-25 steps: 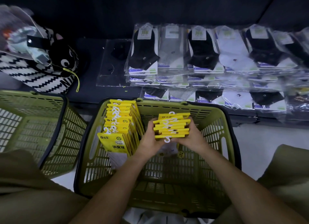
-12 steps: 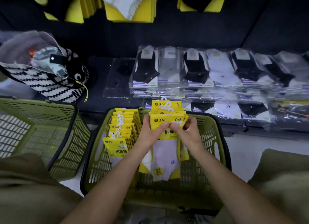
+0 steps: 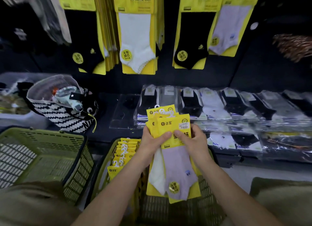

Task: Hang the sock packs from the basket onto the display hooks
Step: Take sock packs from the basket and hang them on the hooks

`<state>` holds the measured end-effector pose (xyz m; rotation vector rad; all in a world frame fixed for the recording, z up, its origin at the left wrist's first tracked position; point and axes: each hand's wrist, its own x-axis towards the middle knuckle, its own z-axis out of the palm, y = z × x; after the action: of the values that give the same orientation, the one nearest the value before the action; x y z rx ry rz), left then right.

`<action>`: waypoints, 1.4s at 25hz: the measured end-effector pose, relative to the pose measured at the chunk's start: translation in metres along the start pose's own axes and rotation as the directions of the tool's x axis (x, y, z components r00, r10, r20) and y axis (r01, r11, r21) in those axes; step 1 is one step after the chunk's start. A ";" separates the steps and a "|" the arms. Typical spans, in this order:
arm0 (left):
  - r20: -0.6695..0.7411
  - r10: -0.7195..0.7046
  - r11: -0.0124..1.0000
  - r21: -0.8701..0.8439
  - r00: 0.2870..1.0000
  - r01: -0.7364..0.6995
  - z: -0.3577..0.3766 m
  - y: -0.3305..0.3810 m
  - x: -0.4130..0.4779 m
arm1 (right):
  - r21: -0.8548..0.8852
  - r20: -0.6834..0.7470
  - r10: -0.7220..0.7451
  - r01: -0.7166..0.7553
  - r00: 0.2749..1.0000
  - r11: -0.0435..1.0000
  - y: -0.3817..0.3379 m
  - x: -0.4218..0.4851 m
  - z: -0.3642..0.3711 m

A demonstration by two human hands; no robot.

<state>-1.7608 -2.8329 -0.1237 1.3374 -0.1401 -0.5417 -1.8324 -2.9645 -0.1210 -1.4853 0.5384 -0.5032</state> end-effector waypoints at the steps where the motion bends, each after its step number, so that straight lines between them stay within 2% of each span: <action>1: 0.004 -0.001 1.000 0.020 1.000 0.001 -0.001 -0.004 -0.001 | -0.001 0.000 0.017 -0.017 1.000 1.000 0.005 -0.004 -0.002; 5: 0.036 -0.033 0.998 0.047 0.999 0.032 -0.004 -0.023 -0.008 | 0.017 -0.041 0.085 -0.084 0.996 0.996 0.025 -0.017 -0.011; 9: 0.012 -0.054 0.998 0.039 0.998 0.054 0.006 -0.015 -0.003 | -0.008 -0.063 0.036 -0.037 0.997 0.999 0.017 -0.008 -0.016; 12: 0.064 -0.069 0.998 0.003 0.996 0.069 0.012 0.008 0.006 | 0.007 -0.091 0.042 -0.042 0.995 0.999 -0.003 0.006 -0.020; 15: 0.150 0.000 0.999 0.051 0.989 -0.008 0.020 0.040 0.014 | 0.025 -0.044 0.005 -0.004 0.999 1.000 -0.032 0.021 -0.027; 18: 0.110 0.087 0.994 0.056 0.990 -0.094 0.032 0.073 0.020 | -0.023 0.037 -0.032 0.032 0.999 0.999 -0.069 0.038 -0.028; 21: 0.063 0.178 0.981 0.073 0.982 -0.182 0.040 0.109 0.027 | -0.081 0.088 -0.148 0.155 0.985 0.985 -0.125 0.055 -0.028; 24: 0.081 0.246 0.961 0.110 0.966 -0.254 0.043 0.145 0.030 | -0.140 0.155 -0.388 0.409 0.908 0.902 -0.190 0.068 -0.027; 26: 0.096 0.279 0.952 0.106 0.956 -0.288 0.045 0.163 0.031 | -0.251 0.239 -0.438 0.491 0.867 0.834 -0.221 0.073 -0.024; 28: 0.126 0.303 0.946 0.079 0.945 -0.314 0.048 0.178 0.032 | -0.280 0.264 -0.441 0.506 0.857 0.816 -0.239 0.079 -0.022; 31: 0.130 0.343 0.935 0.049 0.930 -0.352 0.055 0.199 0.036 | -0.267 0.201 -0.427 0.469 0.881 0.842 -0.262 0.088 -0.019; 35: 0.039 0.428 0.899 0.080 0.903 -0.430 0.060 0.231 0.044 | -0.152 0.047 -0.381 0.384 0.923 0.911 -0.305 0.108 -0.025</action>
<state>-1.6789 -2.8757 0.1010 1.3341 -0.4699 -0.1749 -1.7588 -3.0597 0.1804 -1.7578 0.2749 -0.7677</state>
